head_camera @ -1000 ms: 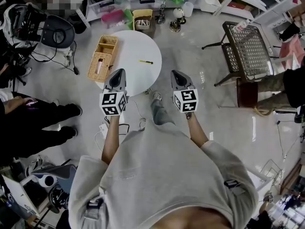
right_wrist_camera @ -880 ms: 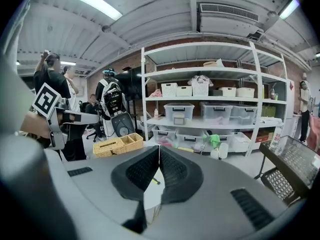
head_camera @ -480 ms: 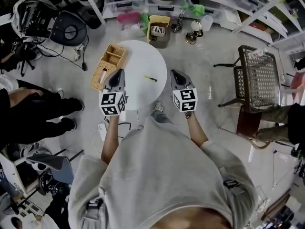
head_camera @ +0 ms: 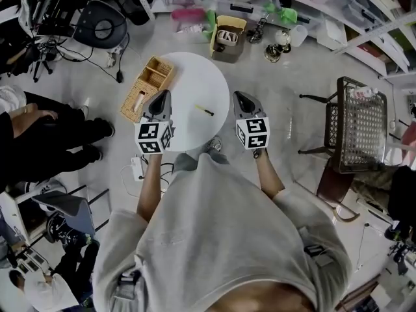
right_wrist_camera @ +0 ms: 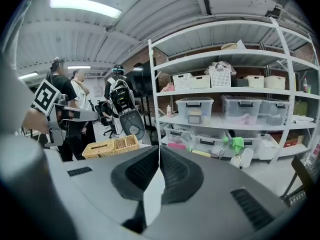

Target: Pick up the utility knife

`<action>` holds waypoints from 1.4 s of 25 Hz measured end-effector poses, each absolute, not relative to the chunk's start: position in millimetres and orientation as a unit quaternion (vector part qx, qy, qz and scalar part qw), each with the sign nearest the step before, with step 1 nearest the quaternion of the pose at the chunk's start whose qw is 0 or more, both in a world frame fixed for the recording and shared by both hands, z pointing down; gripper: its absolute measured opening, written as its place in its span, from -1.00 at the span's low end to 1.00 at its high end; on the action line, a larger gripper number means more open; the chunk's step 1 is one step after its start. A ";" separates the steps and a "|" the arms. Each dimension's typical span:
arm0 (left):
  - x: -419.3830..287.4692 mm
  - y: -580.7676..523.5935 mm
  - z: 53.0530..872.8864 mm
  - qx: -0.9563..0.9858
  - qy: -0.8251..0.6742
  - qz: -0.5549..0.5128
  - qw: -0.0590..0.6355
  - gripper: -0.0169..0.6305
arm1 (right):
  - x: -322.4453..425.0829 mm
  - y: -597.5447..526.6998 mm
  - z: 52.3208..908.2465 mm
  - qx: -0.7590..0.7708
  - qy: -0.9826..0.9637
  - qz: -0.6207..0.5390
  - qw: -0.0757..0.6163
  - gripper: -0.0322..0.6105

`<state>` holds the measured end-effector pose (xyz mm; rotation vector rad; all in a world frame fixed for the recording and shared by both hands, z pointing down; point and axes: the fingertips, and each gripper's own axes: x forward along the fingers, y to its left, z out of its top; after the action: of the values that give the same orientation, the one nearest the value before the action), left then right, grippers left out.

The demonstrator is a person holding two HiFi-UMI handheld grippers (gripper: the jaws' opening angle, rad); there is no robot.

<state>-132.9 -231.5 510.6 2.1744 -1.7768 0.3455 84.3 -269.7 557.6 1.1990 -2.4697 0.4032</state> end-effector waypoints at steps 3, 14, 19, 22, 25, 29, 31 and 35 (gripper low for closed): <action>-136.8 -234.4 515.9 0.760 -0.617 0.127 0.161 -0.88 | 78.5 -272.7 564.7 0.422 -0.875 0.149 0.186 -0.80; -145.8 -239.5 550.2 0.778 -0.579 0.143 0.197 -0.88 | 54.0 -256.4 597.5 0.432 -0.854 0.179 0.226 -0.80; -149.3 -238.1 567.0 0.787 -0.560 0.149 0.214 -0.88 | 43.4 -247.8 617.7 0.437 -0.842 0.191 0.252 -0.80; -148.0 -234.0 578.0 0.789 -0.550 0.151 0.226 -0.88 | 41.1 -240.5 629.7 0.431 -0.838 0.192 0.273 -0.80; -145.5 -226.5 589.3 0.789 -0.545 0.155 0.237 -0.88 | 40.1 -229.9 642.2 0.414 -0.840 0.186 0.296 -0.80; -143.3 -218.4 599.3 0.786 -0.545 0.157 0.247 -0.88 | 34.5 -217.3 657.0 0.375 -0.847 0.160 0.340 -0.80; -143.4 -213.9 603.1 0.784 -0.546 0.158 0.251 -0.88 | 31.8 -208.9 669.1 0.344 -0.850 0.131 0.376 -0.80; -146.1 -205.3 609.8 0.779 -0.550 0.157 0.258 -0.88 | 23.4 -194.6 689.8 0.273 -0.853 0.064 0.440 -0.80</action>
<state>-146.1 -205.3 609.8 2.1115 -1.4926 0.4263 23.4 -194.6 689.8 0.6775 -2.1188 0.1588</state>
